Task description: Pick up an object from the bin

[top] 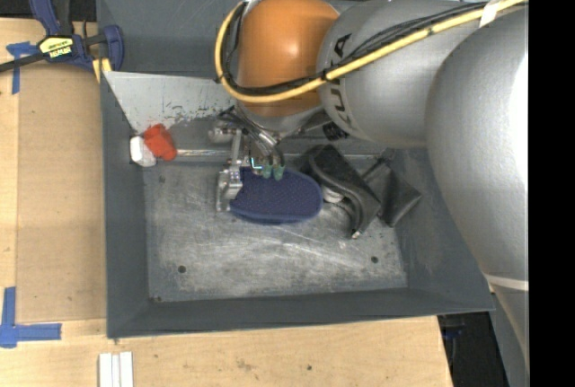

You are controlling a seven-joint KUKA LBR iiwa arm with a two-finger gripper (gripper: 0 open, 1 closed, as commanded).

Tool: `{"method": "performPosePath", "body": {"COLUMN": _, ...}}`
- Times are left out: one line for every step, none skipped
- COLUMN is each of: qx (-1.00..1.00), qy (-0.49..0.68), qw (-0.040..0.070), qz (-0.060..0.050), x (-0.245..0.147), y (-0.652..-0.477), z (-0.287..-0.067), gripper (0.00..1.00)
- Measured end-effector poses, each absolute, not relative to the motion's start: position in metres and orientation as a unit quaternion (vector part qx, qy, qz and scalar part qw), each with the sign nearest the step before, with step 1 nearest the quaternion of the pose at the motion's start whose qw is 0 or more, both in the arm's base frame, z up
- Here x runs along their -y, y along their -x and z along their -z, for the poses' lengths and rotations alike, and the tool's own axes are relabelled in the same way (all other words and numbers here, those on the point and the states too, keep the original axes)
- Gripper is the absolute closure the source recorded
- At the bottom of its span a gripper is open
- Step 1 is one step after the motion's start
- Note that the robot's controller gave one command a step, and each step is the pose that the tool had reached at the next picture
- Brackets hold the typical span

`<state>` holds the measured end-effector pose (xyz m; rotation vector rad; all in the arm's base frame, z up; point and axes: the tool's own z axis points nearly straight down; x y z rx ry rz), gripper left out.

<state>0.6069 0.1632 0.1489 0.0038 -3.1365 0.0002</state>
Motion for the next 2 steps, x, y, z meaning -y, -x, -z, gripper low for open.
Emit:
{"method": "performPosePath", "body": {"qx": 1.0, "qy": -0.009, "qw": 0.001, "qz": 0.0, "x": -0.1, "y": -0.6017, "z": -0.0743, "gripper": 0.0}}
{"method": "performPosePath", "body": {"qx": 1.0, "qy": -0.011, "qw": -0.002, "qz": 0.001, "x": -0.1035, "y": -0.6032, "z": -0.0787, "gripper": 1.0}}
